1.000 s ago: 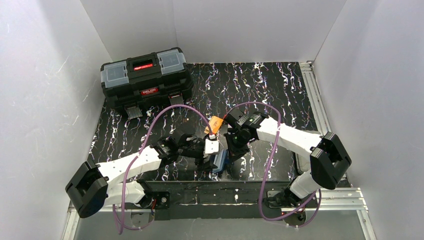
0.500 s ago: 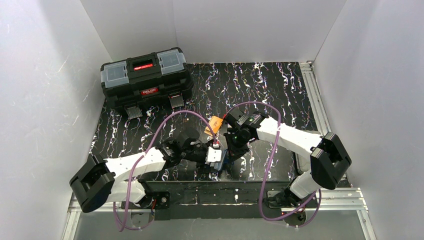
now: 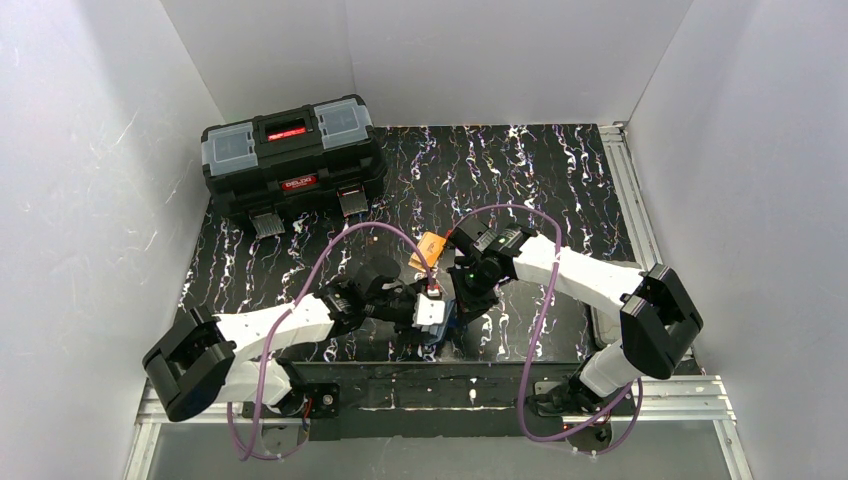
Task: Put the credit cards into the card holder
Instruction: Open the card holder at the center of the board.
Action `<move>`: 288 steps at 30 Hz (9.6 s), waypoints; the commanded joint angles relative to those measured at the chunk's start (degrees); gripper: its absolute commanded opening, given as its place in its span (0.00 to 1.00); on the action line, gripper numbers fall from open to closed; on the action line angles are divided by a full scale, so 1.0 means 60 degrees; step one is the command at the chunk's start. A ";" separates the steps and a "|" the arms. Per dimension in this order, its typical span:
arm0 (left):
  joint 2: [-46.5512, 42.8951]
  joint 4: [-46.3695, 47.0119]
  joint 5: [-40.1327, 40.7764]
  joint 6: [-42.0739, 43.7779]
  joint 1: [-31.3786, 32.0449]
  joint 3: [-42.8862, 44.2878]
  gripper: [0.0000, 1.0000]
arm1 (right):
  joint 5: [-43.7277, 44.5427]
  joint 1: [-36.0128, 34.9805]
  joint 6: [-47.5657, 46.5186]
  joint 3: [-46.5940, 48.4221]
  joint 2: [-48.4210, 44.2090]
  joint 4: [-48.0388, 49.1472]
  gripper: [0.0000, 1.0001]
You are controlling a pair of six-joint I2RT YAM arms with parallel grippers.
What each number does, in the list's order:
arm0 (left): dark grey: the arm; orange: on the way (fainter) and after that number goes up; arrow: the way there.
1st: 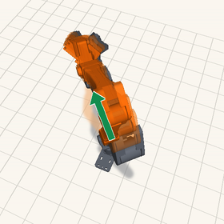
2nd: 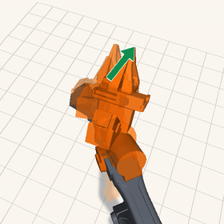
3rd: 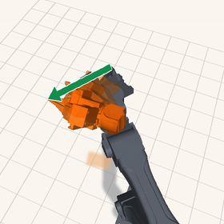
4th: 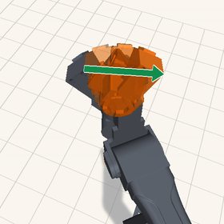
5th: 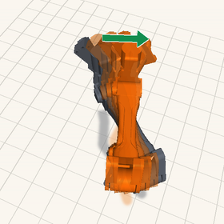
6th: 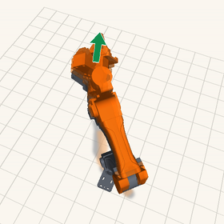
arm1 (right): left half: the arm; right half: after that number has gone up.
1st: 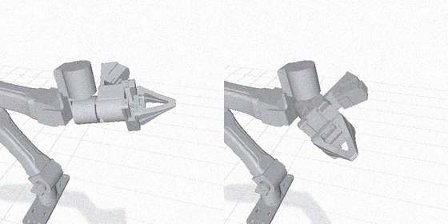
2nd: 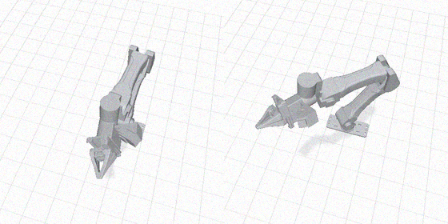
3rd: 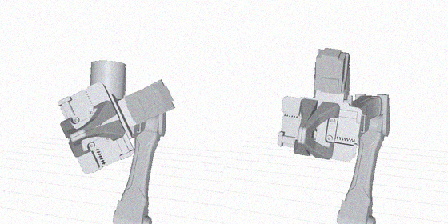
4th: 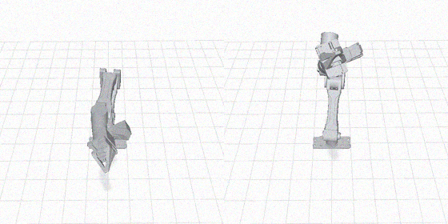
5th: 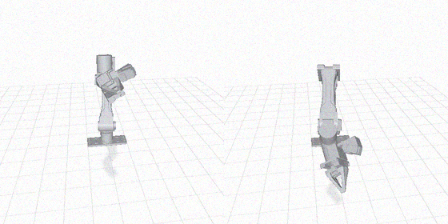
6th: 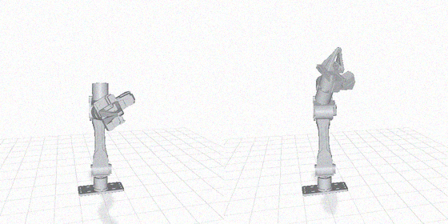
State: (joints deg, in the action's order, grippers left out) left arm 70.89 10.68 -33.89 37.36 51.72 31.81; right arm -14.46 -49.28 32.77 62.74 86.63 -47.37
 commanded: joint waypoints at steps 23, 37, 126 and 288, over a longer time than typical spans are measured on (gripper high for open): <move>0.0098 0.0910 0.1508 -0.2299 0.0037 0.0292 0.68 | -0.0271 -0.0076 -0.0145 -0.0092 0.0005 0.0249 0.01; 0.0117 0.0586 0.1587 -0.1356 0.0067 -0.0185 0.68 | -0.0316 -0.0078 -0.0126 -0.0237 0.0009 0.0379 0.01; -0.0583 0.1078 0.1956 -0.2695 0.0058 0.0378 0.41 | 0.0203 -0.0049 -0.0166 -0.0121 -0.0449 0.0862 0.01; 0.1471 -0.0823 0.3280 -0.0180 0.0514 0.0469 0.25 | -0.2191 0.1732 0.0448 -0.1865 0.0692 0.5151 0.01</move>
State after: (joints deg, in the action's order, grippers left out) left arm 82.67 8.82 -15.29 38.74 55.09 34.35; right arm -26.65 -38.65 35.51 50.83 88.66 -18.20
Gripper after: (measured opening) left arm 0.257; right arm 0.022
